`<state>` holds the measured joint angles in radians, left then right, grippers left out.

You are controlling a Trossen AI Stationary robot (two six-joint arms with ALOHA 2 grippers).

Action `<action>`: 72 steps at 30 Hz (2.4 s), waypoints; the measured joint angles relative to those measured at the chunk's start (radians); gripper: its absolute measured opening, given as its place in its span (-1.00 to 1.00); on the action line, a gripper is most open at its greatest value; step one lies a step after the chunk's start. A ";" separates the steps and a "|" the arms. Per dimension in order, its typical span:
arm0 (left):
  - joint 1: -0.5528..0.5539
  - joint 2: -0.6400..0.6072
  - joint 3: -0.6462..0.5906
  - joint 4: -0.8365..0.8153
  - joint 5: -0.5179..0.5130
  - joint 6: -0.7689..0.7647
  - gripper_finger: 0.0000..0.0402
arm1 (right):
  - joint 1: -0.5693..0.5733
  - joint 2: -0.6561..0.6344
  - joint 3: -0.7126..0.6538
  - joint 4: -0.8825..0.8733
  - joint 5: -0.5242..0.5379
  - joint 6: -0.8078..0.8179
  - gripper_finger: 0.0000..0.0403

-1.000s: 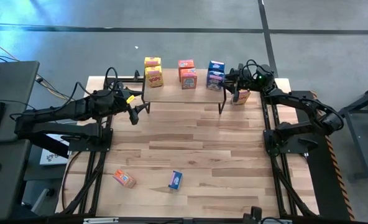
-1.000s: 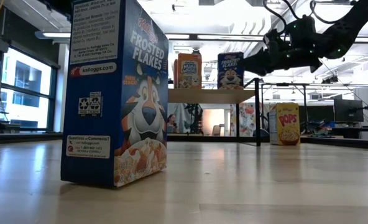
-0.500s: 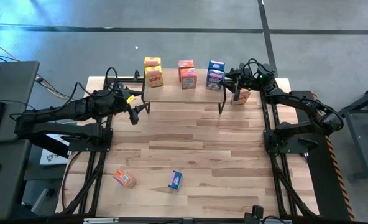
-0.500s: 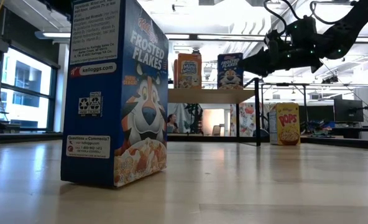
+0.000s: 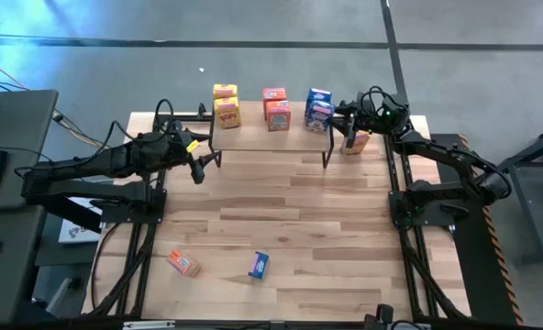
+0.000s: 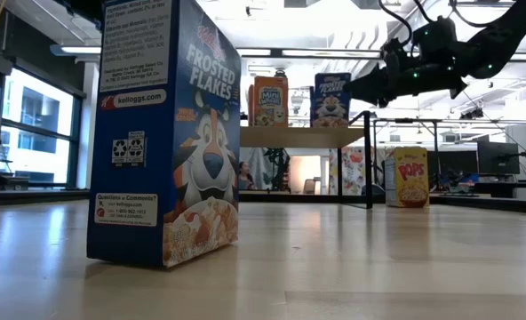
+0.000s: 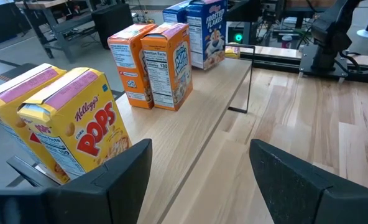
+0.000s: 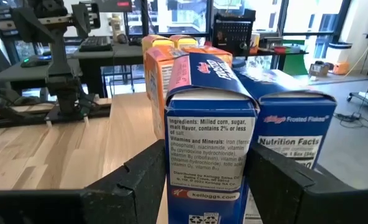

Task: Stack cereal on shelf
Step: Put the top blue cereal box aligned with the other blue cereal box on the shelf

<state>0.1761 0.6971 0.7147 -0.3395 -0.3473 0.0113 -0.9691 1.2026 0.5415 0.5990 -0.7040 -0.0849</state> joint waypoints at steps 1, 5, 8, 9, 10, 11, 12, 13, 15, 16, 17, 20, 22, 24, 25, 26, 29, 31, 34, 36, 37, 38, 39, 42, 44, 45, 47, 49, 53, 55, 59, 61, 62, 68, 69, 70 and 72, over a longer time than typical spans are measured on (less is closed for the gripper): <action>0.000 0.000 0.000 0.000 0.000 0.000 0.30 | 0.000 0.000 0.000 -0.003 0.001 -0.001 -0.02; 0.000 0.000 0.000 0.000 0.000 0.000 0.30 | 0.000 0.000 0.000 -0.005 -0.002 -0.007 -0.02; 0.000 0.000 0.000 0.000 0.000 0.000 0.30 | 0.006 0.000 0.000 -0.006 -0.002 -0.010 -0.02; 0.000 0.000 0.000 0.000 0.000 0.000 0.30 | 0.010 0.000 0.000 -0.007 -0.002 -0.015 -0.02; 0.000 0.000 0.000 0.000 0.000 0.000 0.30 | 0.014 0.000 0.000 -0.009 0.000 -0.020 -0.02; 0.000 0.000 0.000 0.000 0.000 0.000 0.30 | 0.018 0.000 0.000 -0.009 0.003 -0.022 -0.02; 0.000 0.000 0.000 0.000 0.000 0.000 0.30 | 0.022 0.000 0.000 -0.011 0.008 -0.027 -0.02; 0.000 0.000 0.000 0.000 0.000 0.000 0.30 | 0.027 0.000 0.000 -0.014 0.014 -0.029 -0.02; 0.000 0.000 0.000 0.000 0.000 0.000 0.30 | 0.031 0.000 0.000 -0.013 0.023 -0.036 -0.02; 0.000 0.000 0.000 0.000 0.000 0.000 0.30 | 0.031 0.000 0.000 -0.013 0.028 -0.038 -0.02; 0.000 0.000 0.000 0.000 0.000 0.000 0.30 | 0.032 0.000 0.000 -0.017 0.039 -0.043 -0.02; 0.000 0.000 0.000 0.000 0.000 0.000 0.30 | 0.041 0.002 0.000 -0.025 0.057 -0.052 -0.02; 0.000 0.000 0.000 0.000 0.000 0.000 0.30 | 0.041 0.002 0.000 -0.020 0.061 -0.054 -0.02; 0.000 0.000 0.000 0.000 0.000 0.000 0.30 | 0.041 0.002 0.000 -0.016 0.067 -0.054 -0.02; 0.000 0.000 0.000 0.000 0.000 0.000 0.30 | 0.041 0.002 0.000 -0.016 0.071 -0.054 -0.02; 0.000 0.000 0.000 0.000 0.000 0.000 0.30 | 0.040 0.002 0.000 -0.016 0.074 -0.054 -0.02; 0.000 0.000 0.000 0.000 0.000 0.000 0.30 | 0.041 0.002 0.000 -0.017 0.075 -0.054 -0.02; 0.000 0.000 0.000 0.000 0.000 0.000 0.30 | 0.041 0.002 0.000 -0.017 0.074 -0.054 -0.02; 0.000 0.000 0.000 0.000 0.000 0.000 0.30 | 0.041 0.002 0.000 -0.018 0.074 -0.054 -0.02; 0.000 0.000 0.000 0.000 0.000 0.000 0.30 | 0.041 0.002 0.000 -0.018 0.073 -0.054 -0.02; 0.000 0.000 0.000 0.000 0.000 0.000 0.30 | 0.040 0.002 0.000 -0.017 0.071 -0.054 -0.02; 0.000 0.000 0.000 0.000 0.000 0.000 0.30 | 0.041 0.002 0.000 -0.017 0.071 -0.054 -0.02; 0.000 0.000 0.000 0.000 0.000 0.000 0.30 | 0.041 0.002 0.000 -0.017 0.071 -0.054 -0.02; 0.000 0.000 0.000 0.000 0.000 0.000 0.30 | 0.040 0.002 0.000 -0.016 0.068 -0.054 0.05; 0.000 0.000 0.000 0.000 0.000 0.000 0.30 | 0.041 0.002 0.000 -0.016 0.072 -0.051 0.14; 0.000 0.000 0.000 0.000 0.000 0.000 0.30 | 0.041 0.002 0.000 -0.015 0.078 -0.050 0.19; 0.000 0.000 0.000 0.000 0.000 0.000 0.30 | 0.040 0.002 0.000 -0.013 0.085 -0.047 0.28; 0.000 0.000 0.000 0.000 0.000 0.000 0.30 | 0.040 0.002 0.000 -0.011 0.085 -0.047 0.34; 0.000 0.000 0.000 0.000 0.000 0.000 0.30 | 0.040 -0.022 0.000 -0.030 0.086 -0.047 0.39; 0.000 0.000 0.000 0.000 0.000 0.000 0.30 | 0.040 -0.045 0.000 -0.061 0.091 -0.047 0.39; 0.000 0.000 0.000 0.000 0.000 0.000 0.30 | 0.040 -0.098 0.000 -0.149 0.113 -0.047 0.39; 0.000 0.000 0.000 0.000 0.000 0.000 0.30 | 0.040 -0.124 0.000 -0.197 0.117 -0.051 0.39; 0.000 0.000 0.000 0.000 0.000 0.000 0.30 | 0.040 -0.139 0.000 -0.218 0.120 -0.052 0.39; 0.000 0.000 0.000 0.000 0.000 0.000 0.30 | 0.041 -0.240 0.000 -0.331 0.123 -0.050 0.39; 0.000 0.000 0.000 0.000 0.000 0.000 0.30 | 0.041 -0.258 0.000 -0.356 0.123 -0.046 0.39; 0.000 0.000 0.000 0.000 0.000 0.000 0.30 | 0.045 -0.275 0.000 -0.385 0.123 -0.043 0.39; 0.000 0.000 0.000 0.000 0.000 0.000 0.30 | 0.069 -0.295 0.000 -0.426 0.125 -0.026 0.39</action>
<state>0.1761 0.6974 0.7147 -0.3395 -0.3473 0.0113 -0.9006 0.9081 0.5411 0.1734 -0.5793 -0.1112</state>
